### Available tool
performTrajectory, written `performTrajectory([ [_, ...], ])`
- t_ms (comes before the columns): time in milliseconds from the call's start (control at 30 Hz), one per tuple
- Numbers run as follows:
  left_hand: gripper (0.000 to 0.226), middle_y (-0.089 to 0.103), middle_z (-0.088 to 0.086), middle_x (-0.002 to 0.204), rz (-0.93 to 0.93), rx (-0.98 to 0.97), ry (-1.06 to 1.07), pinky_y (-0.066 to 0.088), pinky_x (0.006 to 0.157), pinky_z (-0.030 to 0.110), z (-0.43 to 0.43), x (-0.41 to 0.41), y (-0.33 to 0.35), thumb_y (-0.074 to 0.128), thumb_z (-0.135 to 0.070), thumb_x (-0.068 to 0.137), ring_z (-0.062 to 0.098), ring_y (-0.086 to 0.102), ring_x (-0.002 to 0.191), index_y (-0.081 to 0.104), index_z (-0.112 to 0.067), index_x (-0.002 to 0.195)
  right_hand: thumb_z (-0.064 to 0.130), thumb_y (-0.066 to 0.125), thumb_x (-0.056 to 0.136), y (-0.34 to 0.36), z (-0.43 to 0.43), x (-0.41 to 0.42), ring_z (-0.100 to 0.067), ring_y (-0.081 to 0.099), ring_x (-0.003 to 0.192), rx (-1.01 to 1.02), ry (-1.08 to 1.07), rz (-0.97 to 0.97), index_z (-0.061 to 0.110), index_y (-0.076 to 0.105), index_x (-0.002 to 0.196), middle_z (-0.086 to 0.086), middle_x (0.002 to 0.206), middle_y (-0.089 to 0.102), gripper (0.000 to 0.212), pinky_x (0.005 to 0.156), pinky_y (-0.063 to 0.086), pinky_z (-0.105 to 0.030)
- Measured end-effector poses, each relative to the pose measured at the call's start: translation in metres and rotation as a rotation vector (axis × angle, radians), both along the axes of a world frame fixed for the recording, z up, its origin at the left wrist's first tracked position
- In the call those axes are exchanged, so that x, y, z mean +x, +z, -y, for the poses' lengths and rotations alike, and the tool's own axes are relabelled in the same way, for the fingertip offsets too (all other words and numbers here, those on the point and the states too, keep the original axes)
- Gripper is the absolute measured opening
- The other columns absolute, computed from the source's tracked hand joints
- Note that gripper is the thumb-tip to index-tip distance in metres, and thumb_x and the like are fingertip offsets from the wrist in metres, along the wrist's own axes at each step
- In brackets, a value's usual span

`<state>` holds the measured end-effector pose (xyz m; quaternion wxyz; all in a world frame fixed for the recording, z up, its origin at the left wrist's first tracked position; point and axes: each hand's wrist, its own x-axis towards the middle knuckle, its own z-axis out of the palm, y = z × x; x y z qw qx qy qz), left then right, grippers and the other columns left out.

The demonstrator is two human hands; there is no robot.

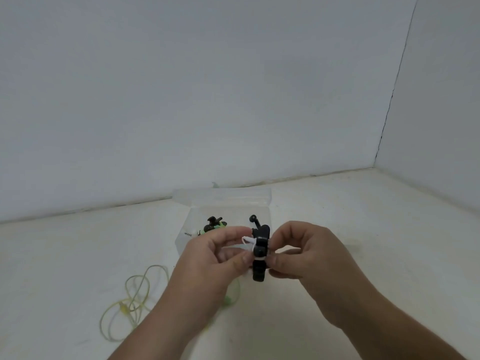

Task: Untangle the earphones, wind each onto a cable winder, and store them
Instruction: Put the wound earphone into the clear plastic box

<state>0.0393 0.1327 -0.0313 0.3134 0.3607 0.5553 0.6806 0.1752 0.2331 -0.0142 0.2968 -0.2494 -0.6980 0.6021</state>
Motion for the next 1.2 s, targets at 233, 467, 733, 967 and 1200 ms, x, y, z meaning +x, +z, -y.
performTrajectory([
  [233,0.030,0.074,0.002,0.075,-0.177,-0.072,-0.077,0.055,0.067,0.023,0.004,-0.001,0.003,0.083,-0.008,0.072,0.013,0.068,0.070,0.079,-0.023,0.097,-0.008,0.070,0.082,-0.004,0.001,-0.001,-0.023,0.070,0.063,-0.003,-0.002,0.042,0.008,0.058,0.072,-0.009,0.077,0.069,0.022,0.060,0.058,-0.032],
  [467,0.043,0.075,-0.003,0.080,-0.346,-0.077,0.060,0.055,0.058,0.025,0.002,0.007,0.000,0.079,-0.001,0.065,0.011,0.064,0.069,0.072,-0.021,0.103,0.006,0.075,0.078,-0.004,0.003,-0.001,-0.019,0.066,0.058,0.166,-0.014,0.104,0.018,0.054,0.062,0.001,0.059,0.063,0.029,0.061,0.058,-0.040],
  [733,0.018,0.075,0.010,0.080,-0.025,-0.040,-0.034,0.058,0.059,0.030,0.001,0.009,0.003,0.081,-0.015,0.073,0.020,0.071,0.069,0.077,-0.014,0.090,-0.008,0.066,0.086,0.008,-0.003,0.007,-0.027,0.067,0.065,-0.150,0.037,0.048,0.008,0.056,0.072,-0.015,0.071,0.067,0.023,0.075,0.059,-0.049],
  [967,0.038,0.071,0.010,0.087,-0.238,-0.248,-0.017,0.057,0.057,0.033,0.003,0.007,-0.002,0.085,-0.002,0.073,0.024,0.069,0.063,0.074,-0.029,0.098,0.013,0.067,0.092,-0.001,-0.002,0.000,-0.024,0.071,0.061,-0.041,-0.044,0.180,0.006,0.063,0.079,-0.011,0.074,0.073,0.015,0.065,0.061,-0.039],
  [1200,0.018,0.071,0.001,0.072,-0.271,-0.100,0.319,0.055,0.062,0.034,0.004,-0.009,0.011,0.079,-0.018,0.081,0.017,0.063,0.057,0.076,-0.028,0.095,0.018,0.063,0.089,-0.005,-0.011,0.001,-0.010,0.070,0.056,0.214,-0.254,0.297,0.015,0.063,0.072,-0.003,0.068,0.071,0.017,0.070,0.061,-0.045],
])
